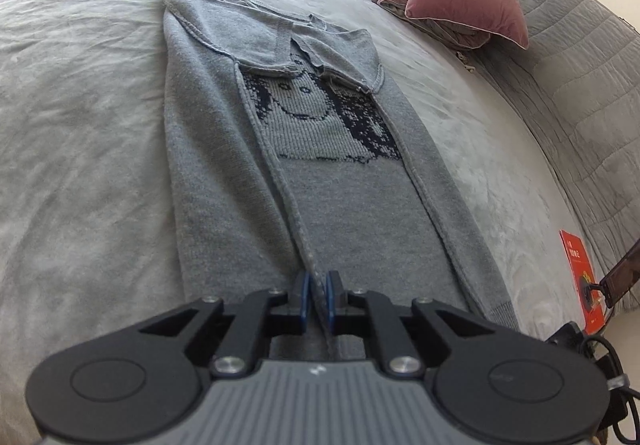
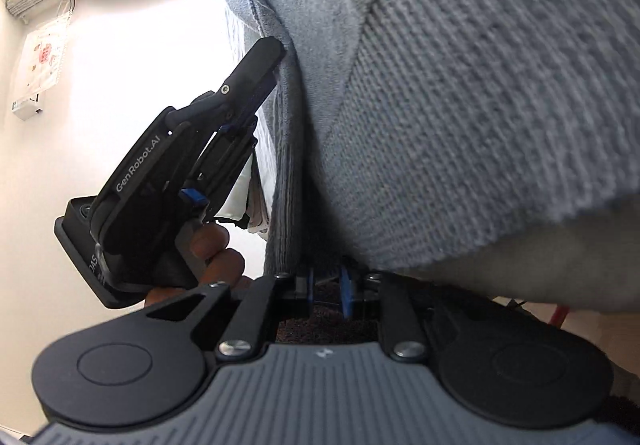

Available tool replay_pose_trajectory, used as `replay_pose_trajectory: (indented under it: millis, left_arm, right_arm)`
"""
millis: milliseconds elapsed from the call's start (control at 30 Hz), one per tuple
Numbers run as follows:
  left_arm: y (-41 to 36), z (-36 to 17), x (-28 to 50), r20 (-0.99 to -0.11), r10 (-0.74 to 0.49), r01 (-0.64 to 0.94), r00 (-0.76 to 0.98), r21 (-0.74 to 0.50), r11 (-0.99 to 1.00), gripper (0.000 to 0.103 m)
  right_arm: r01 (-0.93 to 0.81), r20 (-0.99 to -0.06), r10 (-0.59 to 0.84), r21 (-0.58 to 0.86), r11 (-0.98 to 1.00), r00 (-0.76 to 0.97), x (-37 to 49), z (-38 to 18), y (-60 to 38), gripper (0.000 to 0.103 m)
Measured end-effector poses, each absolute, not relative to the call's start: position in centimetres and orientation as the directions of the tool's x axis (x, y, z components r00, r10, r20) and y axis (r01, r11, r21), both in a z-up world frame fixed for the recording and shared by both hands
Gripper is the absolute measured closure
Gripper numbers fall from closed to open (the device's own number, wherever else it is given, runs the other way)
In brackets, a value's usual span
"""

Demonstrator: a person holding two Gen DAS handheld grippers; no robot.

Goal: Fold clothes

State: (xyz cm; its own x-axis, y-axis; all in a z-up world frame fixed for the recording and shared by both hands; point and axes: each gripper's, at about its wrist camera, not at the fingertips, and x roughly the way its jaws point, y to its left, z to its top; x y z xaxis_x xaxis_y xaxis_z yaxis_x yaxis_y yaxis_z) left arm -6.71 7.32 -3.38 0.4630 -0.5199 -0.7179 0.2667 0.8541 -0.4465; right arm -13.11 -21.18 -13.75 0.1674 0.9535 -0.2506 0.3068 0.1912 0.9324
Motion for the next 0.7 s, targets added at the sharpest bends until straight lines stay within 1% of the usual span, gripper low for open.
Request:
replay_pose_trajectory:
  millis: [33,67,133,200,300,433,567,700]
  left_arm:
    - [7.3,-3.3,-7.1,-0.716,-0.531,0.288,0.453,-0.446,0.848,0.087]
    - [7.3,-3.1,-7.4,-0.715,-0.537,0.302,0.448,-0.444,0.844,0.082]
    - [7.9,-2.5,-8.2,-0.705,-0.546,0.318,0.452,-0.444,0.838,0.078]
    - [8.9,-2.0,-8.9,-0.693,-0.534,0.307,0.485,-0.437,0.846,0.070]
    - [10.2,-1.6,-9.8,-0.693,-0.471,0.270,0.545,-0.388,0.882,0.066]
    - [11.4,-1.9,-11.3,-0.707,-0.402,0.225,0.581,-0.335,0.915,0.065]
    - [11.9,-2.4,-12.5,-0.704,-0.381,0.209,0.600,-0.322,0.923,0.065]
    - [12.1,-2.6,-13.0,-0.699,-0.374,0.198,0.610,-0.323,0.925,0.066]
  right_arm:
    - [0.307,-0.257,0.951,0.931,0.196,0.173,-13.5,-13.7,-21.7,0.080]
    - [0.306,-0.263,0.948,0.931,0.200,0.180,-13.9,-13.7,-22.3,0.072]
    - [0.300,-0.273,0.941,0.931,0.207,0.200,-14.7,-13.4,-23.4,0.061]
    - [0.284,-0.277,0.936,0.936,0.210,0.220,-15.4,-12.8,-24.4,0.060]
    - [0.243,-0.281,0.926,0.944,0.221,0.250,-16.5,-11.5,-25.5,0.060]
    - [0.166,-0.322,0.893,0.945,0.283,0.314,-18.1,-9.5,-26.2,0.060]
    - [0.071,-0.368,0.835,0.925,0.373,0.409,-18.8,-7.4,-26.3,0.060]
    - [-0.046,-0.473,0.756,0.835,0.549,0.452,-19.1,-5.8,-24.3,0.062]
